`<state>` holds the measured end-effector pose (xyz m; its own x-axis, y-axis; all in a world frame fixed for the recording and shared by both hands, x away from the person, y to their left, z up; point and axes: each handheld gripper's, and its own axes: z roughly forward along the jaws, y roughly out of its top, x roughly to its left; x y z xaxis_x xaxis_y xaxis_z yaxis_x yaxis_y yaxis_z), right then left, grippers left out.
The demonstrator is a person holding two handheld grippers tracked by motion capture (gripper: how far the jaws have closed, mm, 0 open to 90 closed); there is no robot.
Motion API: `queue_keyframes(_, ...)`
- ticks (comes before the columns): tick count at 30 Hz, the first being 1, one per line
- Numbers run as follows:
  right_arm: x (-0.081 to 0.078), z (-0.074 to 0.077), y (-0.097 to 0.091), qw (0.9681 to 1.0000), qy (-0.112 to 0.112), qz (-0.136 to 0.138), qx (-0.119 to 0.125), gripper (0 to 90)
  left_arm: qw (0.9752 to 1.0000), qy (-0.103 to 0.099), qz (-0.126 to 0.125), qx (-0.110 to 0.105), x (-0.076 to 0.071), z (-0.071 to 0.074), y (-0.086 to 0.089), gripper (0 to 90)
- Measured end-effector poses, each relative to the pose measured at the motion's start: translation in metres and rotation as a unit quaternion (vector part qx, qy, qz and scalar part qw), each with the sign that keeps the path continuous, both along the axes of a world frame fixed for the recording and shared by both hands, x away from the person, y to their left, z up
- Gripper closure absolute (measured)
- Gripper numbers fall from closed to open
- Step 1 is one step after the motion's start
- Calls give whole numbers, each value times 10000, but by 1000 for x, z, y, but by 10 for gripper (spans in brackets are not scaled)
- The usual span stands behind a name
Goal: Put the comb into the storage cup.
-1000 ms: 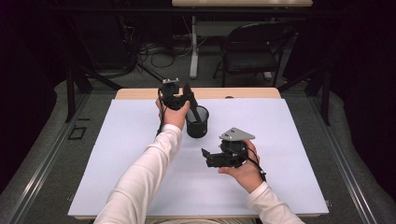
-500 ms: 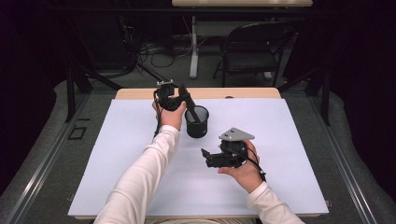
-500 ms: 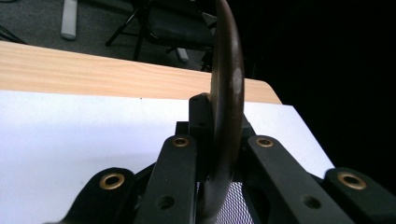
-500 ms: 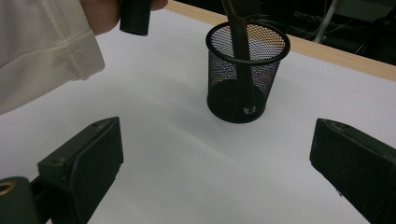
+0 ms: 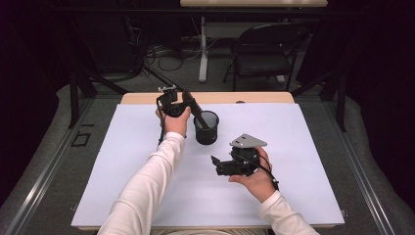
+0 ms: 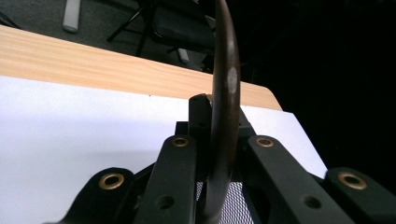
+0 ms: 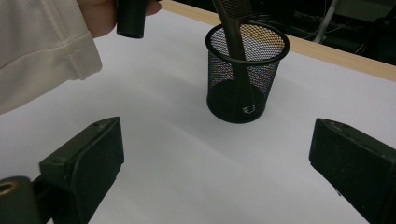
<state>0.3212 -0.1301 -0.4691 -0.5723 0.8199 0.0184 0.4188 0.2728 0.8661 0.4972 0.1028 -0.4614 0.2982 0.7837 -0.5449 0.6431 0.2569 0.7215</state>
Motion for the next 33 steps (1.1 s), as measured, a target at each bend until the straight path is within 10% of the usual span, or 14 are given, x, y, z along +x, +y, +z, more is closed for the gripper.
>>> queue_keyframes(33, 0, 0, 0, 10000, -6, -1, 15, 37, 9998, 35, 129, -157, 0, -9, 9, 826)
